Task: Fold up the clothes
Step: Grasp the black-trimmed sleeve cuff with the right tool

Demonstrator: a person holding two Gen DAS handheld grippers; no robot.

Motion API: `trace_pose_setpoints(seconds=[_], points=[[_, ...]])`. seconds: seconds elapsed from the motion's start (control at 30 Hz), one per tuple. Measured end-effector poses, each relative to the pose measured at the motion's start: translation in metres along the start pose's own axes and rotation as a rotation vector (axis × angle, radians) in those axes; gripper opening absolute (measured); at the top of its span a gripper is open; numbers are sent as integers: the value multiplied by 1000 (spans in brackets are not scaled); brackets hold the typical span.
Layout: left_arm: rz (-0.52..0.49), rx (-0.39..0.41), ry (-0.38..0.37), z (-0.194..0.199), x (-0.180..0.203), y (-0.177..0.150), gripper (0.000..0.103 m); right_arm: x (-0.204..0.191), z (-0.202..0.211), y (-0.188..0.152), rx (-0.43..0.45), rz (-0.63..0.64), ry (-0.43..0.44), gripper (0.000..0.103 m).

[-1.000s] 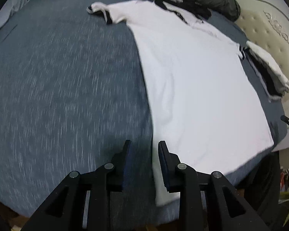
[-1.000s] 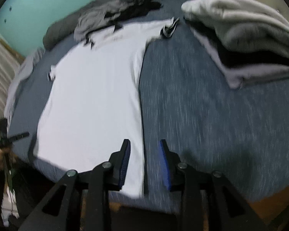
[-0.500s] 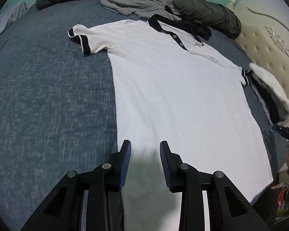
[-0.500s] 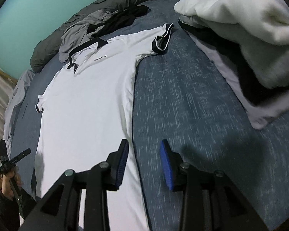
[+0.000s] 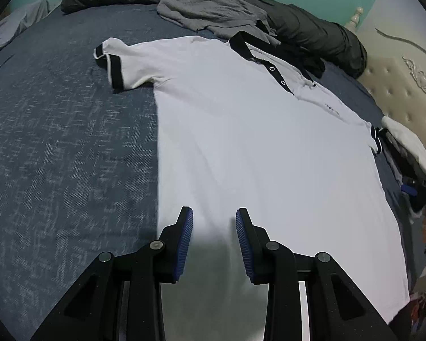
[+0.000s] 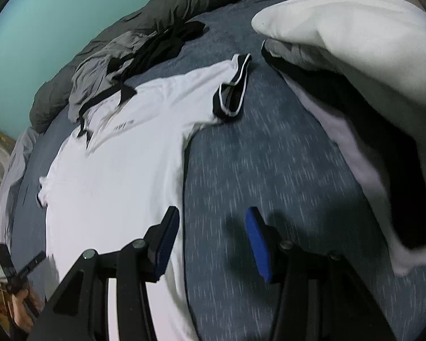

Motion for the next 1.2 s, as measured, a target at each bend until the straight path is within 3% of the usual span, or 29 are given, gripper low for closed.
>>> trace_pose_setpoints(seconds=[0.2, 0.5, 0.6, 0.77, 1.2], points=[[-4, -25, -6, -25, 0, -1, 35, -5, -25, 30, 51, 4, 1, 53], [-26, -3, -17, -41, 4, 12, 42, -1, -70, 70, 95, 13, -69, 53], [-38, 6, -18, -43, 6, 15, 43, -1, -79, 86, 120, 4, -80, 62], [-46, 15, -15, -47, 7, 11, 47, -2, -96, 110, 144, -1, -101, 62], [-72, 36, -7, -49, 9, 8, 50, 7, -143, 133, 146, 9, -185, 62]])
Point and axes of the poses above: each gripper's, at about its wrist camera, not at the fingertips, and z roughly against the way its jaws point, x to its right, y to its top, the point moved 3 cm from there along -z, roughly the way its jaws point, and after that the axes turned 12 degrees about x, right-handed, at the moved point
